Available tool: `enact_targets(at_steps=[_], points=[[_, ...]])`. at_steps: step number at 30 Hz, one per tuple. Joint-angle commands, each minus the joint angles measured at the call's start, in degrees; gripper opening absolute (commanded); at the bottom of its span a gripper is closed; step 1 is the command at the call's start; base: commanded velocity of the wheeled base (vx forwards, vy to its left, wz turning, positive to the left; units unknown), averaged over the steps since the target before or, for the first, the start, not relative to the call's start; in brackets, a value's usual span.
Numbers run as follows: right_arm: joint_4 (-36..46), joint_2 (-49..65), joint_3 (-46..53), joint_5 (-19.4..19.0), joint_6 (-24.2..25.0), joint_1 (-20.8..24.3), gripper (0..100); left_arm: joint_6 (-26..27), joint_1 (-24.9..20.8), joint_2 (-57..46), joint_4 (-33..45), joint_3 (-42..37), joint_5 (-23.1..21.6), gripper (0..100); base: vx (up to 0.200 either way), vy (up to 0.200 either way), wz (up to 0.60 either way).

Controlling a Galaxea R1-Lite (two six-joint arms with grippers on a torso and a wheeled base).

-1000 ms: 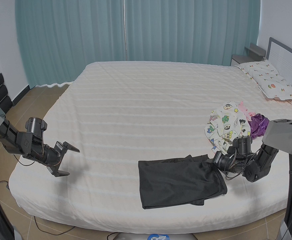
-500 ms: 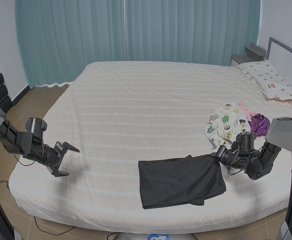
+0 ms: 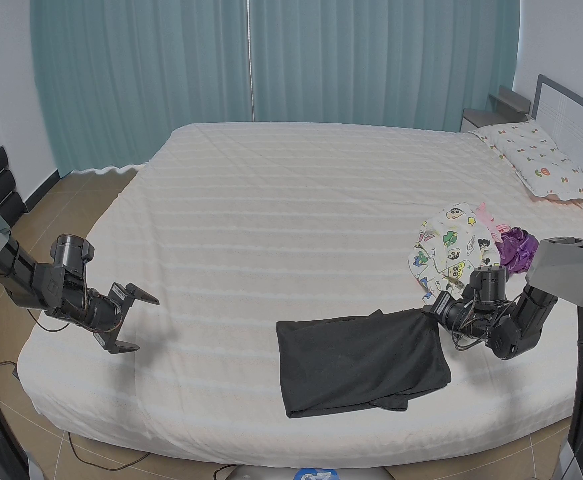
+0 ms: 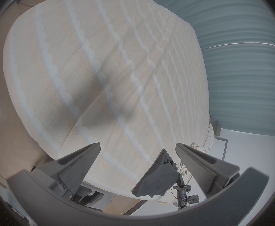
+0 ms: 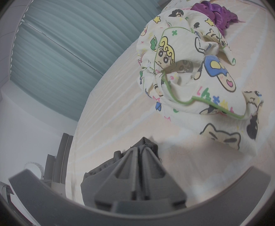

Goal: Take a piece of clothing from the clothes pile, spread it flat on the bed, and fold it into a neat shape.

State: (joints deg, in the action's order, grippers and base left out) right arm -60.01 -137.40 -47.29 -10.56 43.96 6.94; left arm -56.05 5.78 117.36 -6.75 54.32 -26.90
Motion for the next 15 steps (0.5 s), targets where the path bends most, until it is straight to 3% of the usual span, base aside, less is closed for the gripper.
enact_targets(at_steps=[1, 7, 9, 13, 15], points=[[-0.6, -2.2, 0.1, 0.1, 0.0, 0.1, 100, 0.0, 0.0, 0.0, 0.0, 0.0, 0.0, 100, 0.0, 0.0, 0.0], [-1.4, -0.4, 1.2, 0.1, 0.0, -1.0, 100, -0.1, 0.0, 0.0, 0.0, 0.0, -0.1, 100, 0.0, 0.0, 0.0], [-2.0, 3.0, 6.0, -1.0, -0.5, -1.6, 100, -0.1, 0.0, 0.0, 0.0, 0.0, 0.0, 100, 0.0, 0.0, 0.0], [-2.2, 5.9, 11.8, -4.4, -3.1, -1.6, 100, -0.1, 0.0, 0.0, 0.0, 0.1, 0.0, 100, 0.0, 0.0, 0.0], [-2.2, 7.8, 17.2, -7.6, -7.8, -1.6, 100, -0.1, 0.0, 0.0, 0.0, 0.1, -0.1, 100, 0.0, 0.0, 0.0]])
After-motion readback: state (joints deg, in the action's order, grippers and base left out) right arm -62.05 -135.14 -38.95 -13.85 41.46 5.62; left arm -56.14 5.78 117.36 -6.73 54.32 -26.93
